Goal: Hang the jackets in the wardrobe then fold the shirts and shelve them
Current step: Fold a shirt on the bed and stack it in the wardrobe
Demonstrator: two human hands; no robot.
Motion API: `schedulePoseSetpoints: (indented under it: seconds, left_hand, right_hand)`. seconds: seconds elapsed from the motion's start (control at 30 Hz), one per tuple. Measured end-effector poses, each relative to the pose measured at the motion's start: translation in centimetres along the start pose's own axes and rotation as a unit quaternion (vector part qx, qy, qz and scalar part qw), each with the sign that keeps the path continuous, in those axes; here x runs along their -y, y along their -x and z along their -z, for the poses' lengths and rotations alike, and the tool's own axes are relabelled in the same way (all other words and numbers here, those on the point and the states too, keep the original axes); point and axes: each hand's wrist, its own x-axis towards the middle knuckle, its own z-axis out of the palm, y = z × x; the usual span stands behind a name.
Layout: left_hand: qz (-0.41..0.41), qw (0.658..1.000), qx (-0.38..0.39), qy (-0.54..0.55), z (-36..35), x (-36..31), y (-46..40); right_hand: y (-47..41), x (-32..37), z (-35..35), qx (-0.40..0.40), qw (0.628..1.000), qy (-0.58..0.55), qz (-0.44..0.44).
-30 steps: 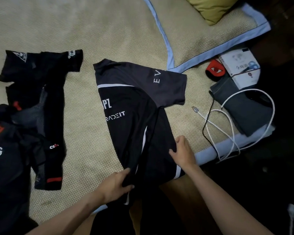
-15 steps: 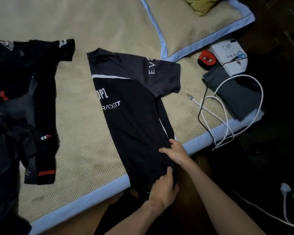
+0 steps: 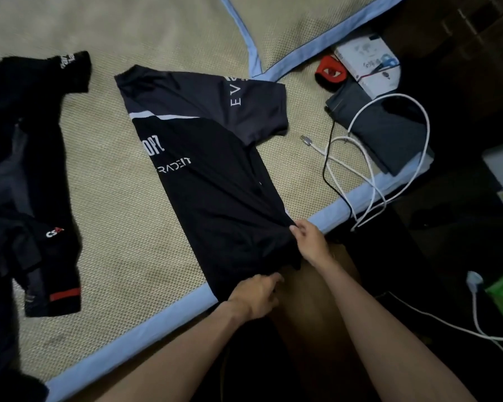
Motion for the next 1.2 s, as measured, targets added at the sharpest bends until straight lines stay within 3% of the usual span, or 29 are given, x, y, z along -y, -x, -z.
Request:
schedulePoseSetpoints:
  seconds: [0.17,0.27,0.47,0.7,0.93,1.07,1.2]
  left_hand:
    - [0.092,0.975,-0.191,-0.070,3.8,3.4,-0.2]
    - [0.144,0.949,-0.261,-0.105,5.4,5.9,-0.4]
    - [0.109,0.933,-0.257,-0.226,3.8,8.8,1.6]
    - [0.100,0.937,-0.224,-0.248,3.7,9.5,2.3]
    - [0.058,0.894,-0.358,-0.262,13.9,9.2,-4.4]
    - [0.095,0.889,-0.375,-0.243,18.4,9.6,-9.9]
    - [0.132,0.895,-0.367,-0.217,18.3,11.1,-12.6]
  right_hand:
    - [0.4,-0.5,0.2,-0.012,1.000,0.025,0.009]
    - [0.5,-1.0,0.3,-0.017,0.997,0.068,0.020]
    - [0.3,-1.1,1.2,-0.009,0.995,0.096,-0.011]
    - [-0.6,1.2,1.5,-0.009,0.985,0.175,0.004]
    - [-5.7,6.3,-0.3,-0.041,0.994,0.083,0.050]
    - [-9.7,9.0,-1.1,-0.046,0.998,0.019,0.024]
    - [-14.5,10.5,-1.8,-0.033,0.998,-0.012,0.051]
